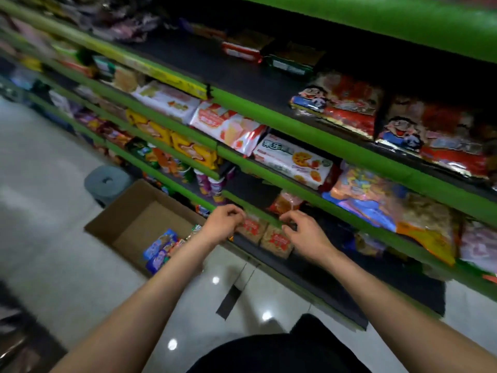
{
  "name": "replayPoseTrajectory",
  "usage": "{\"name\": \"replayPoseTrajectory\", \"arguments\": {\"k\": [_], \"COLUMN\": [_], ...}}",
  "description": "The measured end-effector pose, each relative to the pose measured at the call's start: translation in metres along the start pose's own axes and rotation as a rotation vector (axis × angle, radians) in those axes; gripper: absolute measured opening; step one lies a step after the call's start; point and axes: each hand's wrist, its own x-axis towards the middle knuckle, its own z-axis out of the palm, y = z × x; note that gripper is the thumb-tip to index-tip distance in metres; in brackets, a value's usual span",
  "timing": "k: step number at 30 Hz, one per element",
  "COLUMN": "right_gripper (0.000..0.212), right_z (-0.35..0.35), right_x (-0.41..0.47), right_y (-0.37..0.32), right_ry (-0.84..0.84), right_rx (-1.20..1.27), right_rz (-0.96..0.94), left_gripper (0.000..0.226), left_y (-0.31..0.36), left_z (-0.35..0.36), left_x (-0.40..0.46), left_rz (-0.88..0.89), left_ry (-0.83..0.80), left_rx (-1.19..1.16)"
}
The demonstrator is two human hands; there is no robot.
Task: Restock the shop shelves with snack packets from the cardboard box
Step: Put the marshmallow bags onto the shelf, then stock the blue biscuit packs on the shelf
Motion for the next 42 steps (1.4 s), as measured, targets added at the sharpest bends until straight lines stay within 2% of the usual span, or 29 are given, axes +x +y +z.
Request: {"name": "replayPoseTrajectory", "arguments": {"k": [6,12,17,24,26,29,34,42], "right_gripper": [0.019,0.01,0.012,0.012,0.018,0.009,0.012,0.023], "right_z": [0.079,0.16,0.231,0.302,0.316,0.338,0.383,0.5], "right_x": [0.057,0.138,0.221,0.314,0.332,0.355,0.387,0.41], "right_y": [-0.056,-0.103,-0.127,-0.154,-0.159,-0.159,-0.141,-0.078], "right_ry": [-0.22,-0.455,-0.613,-0.742,-0.756,-0.782,-0.795,-0.791], "right_rx": [0.07,0.168,0.195,0.207,0.206,0.174,0.129,0.072], "right_rz": [-0.118,-0.155,-0.073,0.07,0.13,0.184,0.308,0.537], "left_gripper": [0.029,0.01,0.008,0.014,0.012,0.011,0.013,0.026], "left_y": [-0.075,-0.143,-0.189,-0.248,-0.259,-0.282,-0.342,-0.503], "left_z": [-0.071,-0.138,-0.188,-0.229,-0.233,-0.237,-0.235,-0.234], "left_x": [-0.025,-0.017,0.009,0.063,0.079,0.107,0.159,0.261], "left_rz": [-0.217,-0.423,-0.644,-0.88,-0.921,-0.946,-1.0,-1.058], "left_ry": [0.189,0.359,0.513,0.569,0.553,0.509,0.387,0.124], "left_rx": [-0.269,-0.438,-0.562,-0.696,-0.717,-0.771,-0.744,-0.627]}}
